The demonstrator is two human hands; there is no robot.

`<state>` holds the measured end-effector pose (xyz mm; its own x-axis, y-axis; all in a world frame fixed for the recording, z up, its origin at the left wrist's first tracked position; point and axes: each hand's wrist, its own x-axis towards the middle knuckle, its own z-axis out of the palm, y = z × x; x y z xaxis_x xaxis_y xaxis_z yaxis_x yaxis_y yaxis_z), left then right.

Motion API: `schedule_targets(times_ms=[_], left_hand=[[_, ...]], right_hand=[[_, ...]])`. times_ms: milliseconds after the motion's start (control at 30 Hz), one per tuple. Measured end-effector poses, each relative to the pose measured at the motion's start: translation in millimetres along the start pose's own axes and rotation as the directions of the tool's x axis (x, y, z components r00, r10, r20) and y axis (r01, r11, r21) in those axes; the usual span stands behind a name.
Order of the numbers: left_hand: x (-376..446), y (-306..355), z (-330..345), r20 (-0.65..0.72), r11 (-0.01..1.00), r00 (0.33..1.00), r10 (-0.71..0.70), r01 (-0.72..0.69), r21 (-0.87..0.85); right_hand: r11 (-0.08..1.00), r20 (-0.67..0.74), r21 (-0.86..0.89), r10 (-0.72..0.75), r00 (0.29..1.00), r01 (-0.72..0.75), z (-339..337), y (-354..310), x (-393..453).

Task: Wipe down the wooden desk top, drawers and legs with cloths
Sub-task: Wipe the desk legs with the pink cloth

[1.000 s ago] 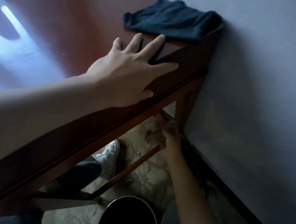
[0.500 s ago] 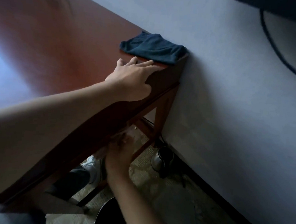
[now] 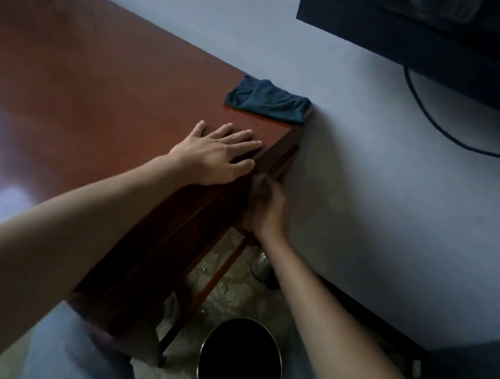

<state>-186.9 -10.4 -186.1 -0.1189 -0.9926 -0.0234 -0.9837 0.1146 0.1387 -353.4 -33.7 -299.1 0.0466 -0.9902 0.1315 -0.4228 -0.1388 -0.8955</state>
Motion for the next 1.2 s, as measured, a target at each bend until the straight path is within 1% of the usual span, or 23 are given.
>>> schedule_targets(times_ms=[33, 67, 167, 233, 300, 467, 600, 667, 700, 733, 833, 867, 1000, 1067, 1100, 1133, 1167, 1200], left_hand=[[0, 1, -1, 0.006, 1.0, 1.0, 0.001, -0.001, -0.005], [0, 1, -1, 0.005, 1.0, 1.0, 0.004, -0.004, -0.008], [1, -2, 2, 0.011, 1.0, 1.0, 0.022, -0.022, 0.008], [0, -2, 6, -0.017, 1.0, 1.0, -0.001, 0.001, 0.001], [2, -3, 5, -0.014, 1.0, 1.0, 0.018, -0.018, 0.01], [-3, -2, 6, 0.002, 0.999, 1.0, 0.029, -0.029, 0.014], [-8, -1, 8, 0.011, 0.999, 0.999, 0.046, -0.046, 0.027], [-9, -1, 8, 0.014, 0.998, 0.999, 0.05, -0.051, 0.041], [-10, -2, 8, 0.022, 0.998, 0.999, 0.05, -0.051, 0.041], [-11, -2, 8, 0.027, 0.998, 0.998, 0.05, -0.05, 0.035], [-21, -1, 6, 0.066, 0.997, 0.995, 0.074, -0.076, 0.028], [-26, -2, 6, 0.089, 0.995, 0.992, 0.092, -0.096, 0.034], [-46, -6, 0, 0.136, 0.984, 0.975, 0.175, -0.177, 0.005], [-63, -9, -13, 0.141, 0.974, 0.965, 0.221, -0.211, -0.082], [-71, -12, -14, 0.146, 0.962, 0.961, 0.235, -0.209, -0.175], [-84, -16, -16, 0.176, 0.931, 0.956, 0.236, -0.17, -0.324], [-99, -22, -17, 0.219, 0.851, 0.942, 0.253, -0.109, -0.513], [-115, -30, -17, 0.266, 0.701, 0.916, 0.301, -0.023, -0.713]], right_hand=[[0.997, 0.007, -0.063, -0.038, 0.999, 0.039, 17, 4, -15], [0.992, -0.019, -0.104, -0.074, 0.997, 0.072, 33, 7, -29], [0.983, -0.142, -0.156, -0.121, 0.983, 0.098, 57, 4, -71], [0.968, -0.118, -0.196, -0.182, 0.976, 0.157, 53, -2, -100], [0.961, -0.129, -0.217, -0.203, 0.971, 0.172, 48, -12, -125], [0.986, -0.072, -0.145, -0.088, 0.994, 0.076, 44, -33, -158], [0.998, -0.09, -0.055, -0.045, 0.995, 0.04, 34, -41, -165], [1.0, -0.097, -0.004, 0.015, 0.995, -0.016, 26, -46, -162], [0.999, -0.109, 0.016, 0.042, 0.993, -0.041, 22, -49, -159], [0.999, -0.15, 0.024, 0.037, 0.988, -0.033, 16, -55, -155], [0.993, -0.344, -0.091, -0.108, 0.933, 0.082, 3, -78, -141], [0.989, -0.371, -0.118, -0.128, 0.92, 0.09, 0, -87, -138], [0.995, -0.359, -0.103, -0.033, 0.933, -0.004, 0, -123, -137], [0.988, -0.396, -0.139, 0.0, 0.918, -0.06, 4, -137, -141], [0.986, -0.421, -0.142, 0.024, 0.907, -0.092, 7, -144, -144], [0.983, -0.441, -0.139, 0.046, 0.896, -0.118, 9, -151, -148], [0.981, -0.454, -0.135, 0.062, 0.889, -0.137, 11, -160, -154], [0.98, -0.463, -0.119, 0.087, 0.882, -0.159, 13, -167, -160]])
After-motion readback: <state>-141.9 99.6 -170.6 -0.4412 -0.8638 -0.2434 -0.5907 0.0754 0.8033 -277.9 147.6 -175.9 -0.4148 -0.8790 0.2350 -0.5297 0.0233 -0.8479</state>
